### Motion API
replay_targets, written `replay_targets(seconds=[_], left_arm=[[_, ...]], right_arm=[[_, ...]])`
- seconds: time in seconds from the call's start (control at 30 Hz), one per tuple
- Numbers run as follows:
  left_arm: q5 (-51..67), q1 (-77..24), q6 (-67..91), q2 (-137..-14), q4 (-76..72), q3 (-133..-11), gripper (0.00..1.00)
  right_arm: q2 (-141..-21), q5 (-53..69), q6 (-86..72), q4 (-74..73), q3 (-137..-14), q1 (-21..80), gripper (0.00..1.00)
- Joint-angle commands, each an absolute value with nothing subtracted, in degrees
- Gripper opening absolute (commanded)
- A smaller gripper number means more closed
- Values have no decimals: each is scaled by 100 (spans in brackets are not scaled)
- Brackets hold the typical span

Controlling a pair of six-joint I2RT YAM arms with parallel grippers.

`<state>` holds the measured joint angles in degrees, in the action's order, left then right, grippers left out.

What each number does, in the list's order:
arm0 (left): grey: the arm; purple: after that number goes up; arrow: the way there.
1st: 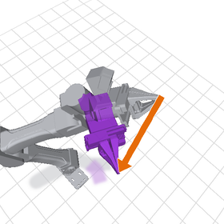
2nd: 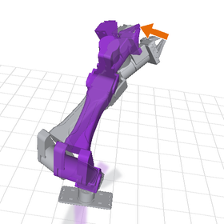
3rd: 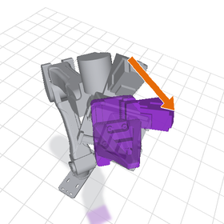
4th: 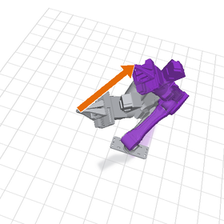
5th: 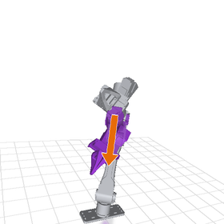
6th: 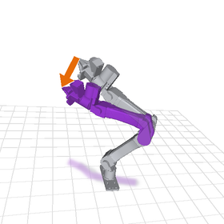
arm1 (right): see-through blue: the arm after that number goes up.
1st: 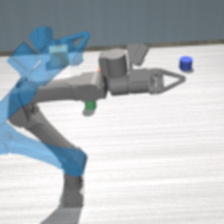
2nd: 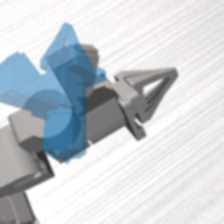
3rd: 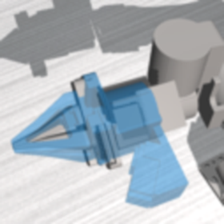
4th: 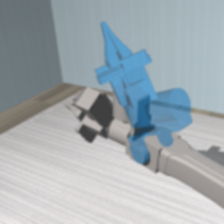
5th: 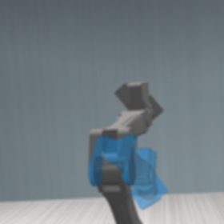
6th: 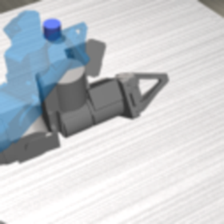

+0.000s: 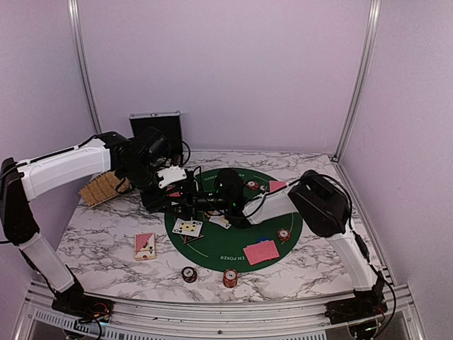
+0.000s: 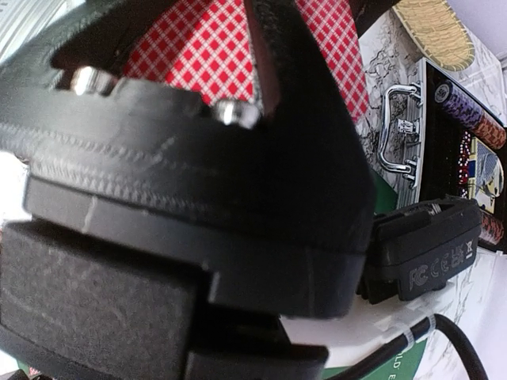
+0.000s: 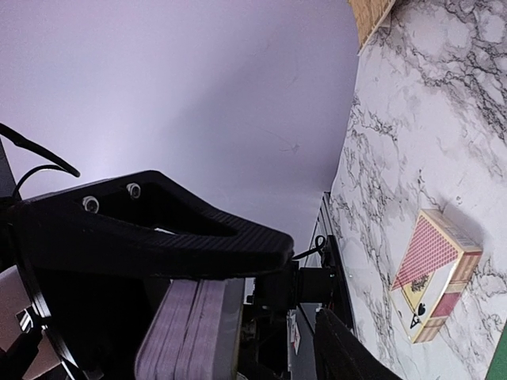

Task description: Distribute texas hold em gaming equipment

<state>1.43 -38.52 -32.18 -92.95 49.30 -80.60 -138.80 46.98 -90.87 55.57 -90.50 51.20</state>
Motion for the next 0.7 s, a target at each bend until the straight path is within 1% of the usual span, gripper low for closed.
replay_targets(seconds=[0.0, 0.53, 0.67], left_arm=[[204, -3851, -3181, -9246, 4878, -8200, 0], [130, -3848, -3210, -9287, 4859, -8122, 0], [81, -3850, -3216, -9282, 4847, -8100, 0]], right_arm=[[-13793, 4708, -9055, 5538, -8793, 4960, 53], [-13234, 4803, -9001, 5840, -8038, 4633, 33], [-13133, 4799, -9081, 6009, -7909, 4606, 23]])
